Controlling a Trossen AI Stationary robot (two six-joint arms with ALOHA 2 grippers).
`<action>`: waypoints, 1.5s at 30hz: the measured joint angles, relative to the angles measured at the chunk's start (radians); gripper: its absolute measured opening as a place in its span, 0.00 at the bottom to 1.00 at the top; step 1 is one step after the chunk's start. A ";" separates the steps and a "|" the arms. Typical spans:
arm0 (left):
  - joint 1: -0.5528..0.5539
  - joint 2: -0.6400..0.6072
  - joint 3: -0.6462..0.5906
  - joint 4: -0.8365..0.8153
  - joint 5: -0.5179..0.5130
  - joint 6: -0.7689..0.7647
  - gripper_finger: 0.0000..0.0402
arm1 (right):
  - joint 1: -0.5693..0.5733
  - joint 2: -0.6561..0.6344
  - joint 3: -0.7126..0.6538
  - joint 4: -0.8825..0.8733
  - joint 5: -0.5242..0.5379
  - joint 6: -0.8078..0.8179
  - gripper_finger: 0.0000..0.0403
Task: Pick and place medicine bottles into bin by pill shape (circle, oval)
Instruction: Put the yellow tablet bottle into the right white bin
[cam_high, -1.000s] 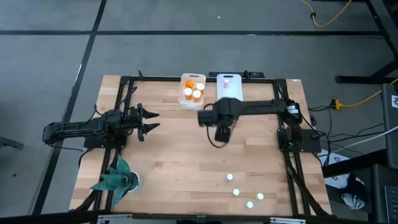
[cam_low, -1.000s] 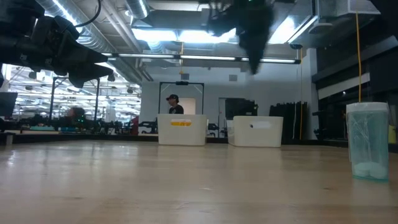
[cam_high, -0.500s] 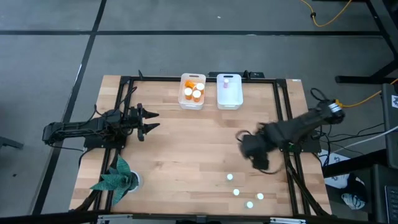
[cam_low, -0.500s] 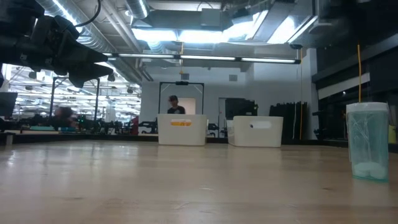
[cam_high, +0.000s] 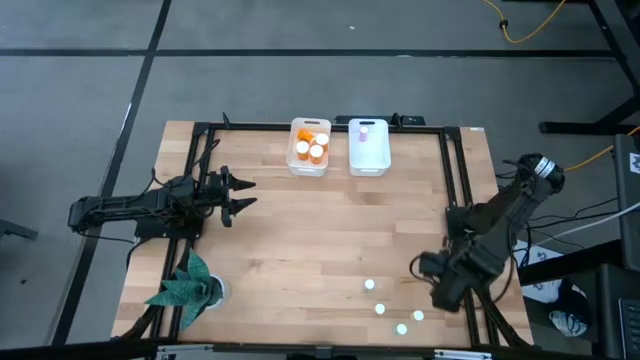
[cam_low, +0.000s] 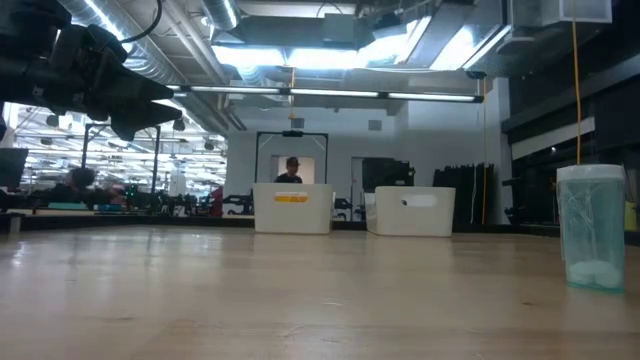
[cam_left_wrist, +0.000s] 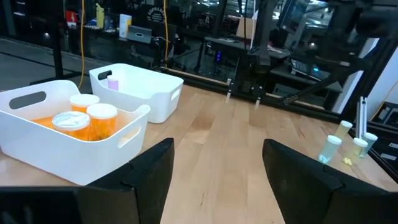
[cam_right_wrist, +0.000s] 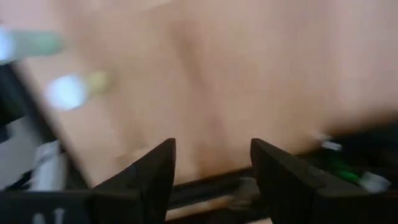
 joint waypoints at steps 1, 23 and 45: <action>0.000 0.000 0.000 0.000 0.000 0.000 0.59 | 0.017 0.000 -0.008 0.047 -0.006 0.000 0.52; 0.000 0.000 0.000 0.000 0.000 0.000 0.59 | 0.150 0.049 -0.272 0.581 -0.029 0.053 0.52; 0.000 0.000 0.000 0.000 0.000 0.000 0.59 | 0.154 0.048 -0.264 0.538 0.023 -0.062 0.52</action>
